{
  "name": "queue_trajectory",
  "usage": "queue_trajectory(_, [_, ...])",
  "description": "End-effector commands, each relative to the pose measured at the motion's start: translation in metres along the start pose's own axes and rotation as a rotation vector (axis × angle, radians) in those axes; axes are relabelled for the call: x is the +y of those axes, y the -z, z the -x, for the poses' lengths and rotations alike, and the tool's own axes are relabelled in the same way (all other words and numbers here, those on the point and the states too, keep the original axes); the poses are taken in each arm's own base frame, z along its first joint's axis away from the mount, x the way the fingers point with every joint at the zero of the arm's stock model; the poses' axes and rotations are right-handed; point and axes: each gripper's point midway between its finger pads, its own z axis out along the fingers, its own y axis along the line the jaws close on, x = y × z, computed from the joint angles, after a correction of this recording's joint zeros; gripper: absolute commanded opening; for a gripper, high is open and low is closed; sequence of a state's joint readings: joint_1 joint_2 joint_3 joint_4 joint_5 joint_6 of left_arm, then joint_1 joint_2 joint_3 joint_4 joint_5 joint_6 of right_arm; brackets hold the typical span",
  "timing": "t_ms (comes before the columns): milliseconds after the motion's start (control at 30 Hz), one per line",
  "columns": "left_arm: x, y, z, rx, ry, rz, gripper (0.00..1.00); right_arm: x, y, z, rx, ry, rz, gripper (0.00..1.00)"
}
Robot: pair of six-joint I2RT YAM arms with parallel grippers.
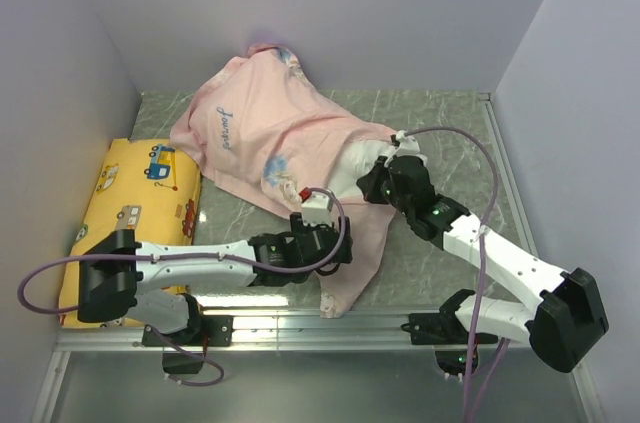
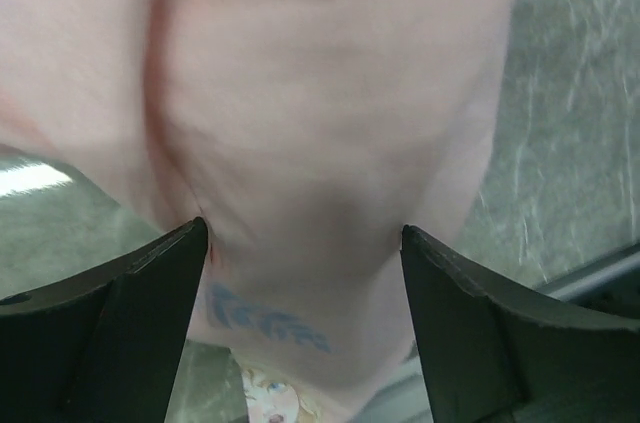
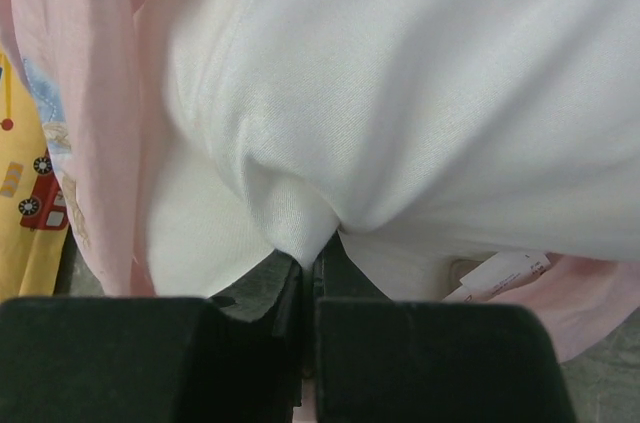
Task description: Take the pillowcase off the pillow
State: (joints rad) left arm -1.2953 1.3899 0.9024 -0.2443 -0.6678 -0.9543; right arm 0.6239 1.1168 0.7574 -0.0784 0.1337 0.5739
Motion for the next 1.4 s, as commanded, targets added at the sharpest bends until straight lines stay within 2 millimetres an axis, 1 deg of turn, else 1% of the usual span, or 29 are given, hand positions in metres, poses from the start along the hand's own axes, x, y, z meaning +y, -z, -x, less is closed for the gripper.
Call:
queue_trajectory(0, [-0.018,0.006,-0.026,0.05,0.036,-0.072,0.84,0.024,0.001,0.038,-0.087,0.001,0.048,0.0])
queue_trajectory(67, [-0.022,0.011,-0.04,0.069,0.034,-0.089,0.85,0.022,-0.001,0.038,-0.084,0.006,0.039,0.0])
queue_trajectory(200, [-0.02,0.01,-0.062,0.104,0.047,-0.097,0.84,0.024,-0.005,0.037,-0.073,0.004,0.036,0.0])
queue_trajectory(267, [-0.013,0.006,-0.068,0.107,0.055,-0.059,0.74,0.025,-0.005,0.039,-0.075,0.001,0.032,0.0])
queue_trajectory(300, [-0.01,0.006,-0.069,0.105,0.059,-0.049,0.68,0.025,-0.005,0.04,-0.075,0.003,0.028,0.0])
queue_trajectory(333, [-0.007,0.007,-0.066,0.09,0.066,-0.038,0.5,0.023,-0.005,0.04,-0.073,0.005,0.02,0.0])
queue_trajectory(400, [0.003,0.007,-0.069,0.084,0.078,-0.02,0.25,0.022,-0.004,0.043,-0.08,0.01,0.007,0.0])
queue_trajectory(433, [0.007,0.008,-0.068,0.077,0.083,-0.015,0.07,0.021,-0.003,0.043,-0.077,0.012,0.001,0.0])
queue_trajectory(467, [0.008,0.01,-0.066,0.074,0.093,-0.018,0.0,0.021,-0.004,0.047,-0.086,0.017,-0.008,0.0])
queue_trajectory(533, [0.018,0.011,-0.072,0.084,0.091,-0.001,0.0,0.015,-0.003,0.05,-0.086,0.025,-0.039,0.0])
queue_trajectory(567, [0.022,0.014,-0.074,0.097,0.116,0.002,0.0,0.016,-0.003,0.058,-0.097,0.025,-0.046,0.0])
queue_trajectory(600, [0.036,0.014,-0.085,0.116,0.114,0.021,0.0,0.011,-0.004,0.064,-0.099,0.015,-0.056,0.0])
queue_trajectory(633, [0.038,0.018,-0.086,0.125,0.147,0.004,0.0,0.007,-0.005,0.067,-0.091,0.011,-0.065,0.0])
queue_trajectory(667, [0.041,0.021,-0.094,0.152,0.186,-0.009,0.0,0.007,-0.005,0.079,-0.105,-0.002,-0.066,0.0])
queue_trajectory(700, [0.053,0.022,-0.106,0.171,0.208,-0.019,0.0,-0.003,-0.005,0.089,-0.116,-0.023,-0.084,0.0])
queue_trajectory(733, [0.052,0.025,-0.106,0.176,0.261,-0.045,0.0,-0.007,-0.003,0.102,-0.131,-0.042,-0.092,0.0])
queue_trajectory(767, [0.064,0.026,-0.118,0.201,0.267,-0.04,0.0,-0.01,-0.002,0.11,-0.141,-0.064,-0.095,0.0])
queue_trajectory(800, [0.065,0.027,-0.119,0.203,0.287,-0.047,0.0,-0.013,-0.001,0.119,-0.151,-0.083,-0.09,0.0])
queue_trajectory(833, [0.067,0.029,-0.12,0.204,0.294,-0.045,0.01,-0.022,0.001,0.13,-0.153,-0.107,-0.092,0.0])
queue_trajectory(867, [0.072,0.029,-0.124,0.209,0.297,-0.028,0.0,-0.019,0.005,0.145,-0.171,-0.117,-0.079,0.0])
queue_trajectory(933, [0.083,0.029,-0.126,0.203,0.301,0.017,0.0,-0.015,0.012,0.163,-0.175,-0.117,-0.071,0.0])
queue_trajectory(1000, [0.087,0.027,-0.118,0.167,0.32,0.038,0.01,-0.008,0.018,0.169,-0.181,-0.114,-0.057,0.0])
queue_trajectory(1067, [0.085,0.025,-0.105,0.14,0.337,0.028,0.0,0.002,0.028,0.166,-0.174,-0.114,-0.001,0.0])
queue_trajectory(1100, [0.091,0.018,-0.094,0.117,0.363,0.049,0.0,0.001,0.031,0.165,-0.18,-0.115,-0.002,0.0])
queue_trajectory(1200, [0.105,0.006,-0.078,0.101,0.376,0.052,0.01,-0.007,0.046,0.165,-0.2,-0.106,-0.024,0.0])
queue_trajectory(1233, [0.117,-0.002,-0.065,0.098,0.43,0.064,0.0,-0.008,0.054,0.166,-0.203,-0.102,-0.03,0.0])
queue_trajectory(1267, [0.121,-0.006,-0.056,0.075,0.426,0.045,0.01,-0.009,0.059,0.168,-0.211,-0.095,-0.029,0.0])
queue_trajectory(1333, [0.13,-0.012,-0.033,0.02,0.468,0.038,0.0,-0.001,0.071,0.169,-0.213,-0.092,0.013,0.0])
queue_trajectory(1367, [0.126,-0.015,-0.023,0.011,0.459,0.02,0.0,0.001,0.071,0.161,-0.197,-0.106,0.036,0.0])
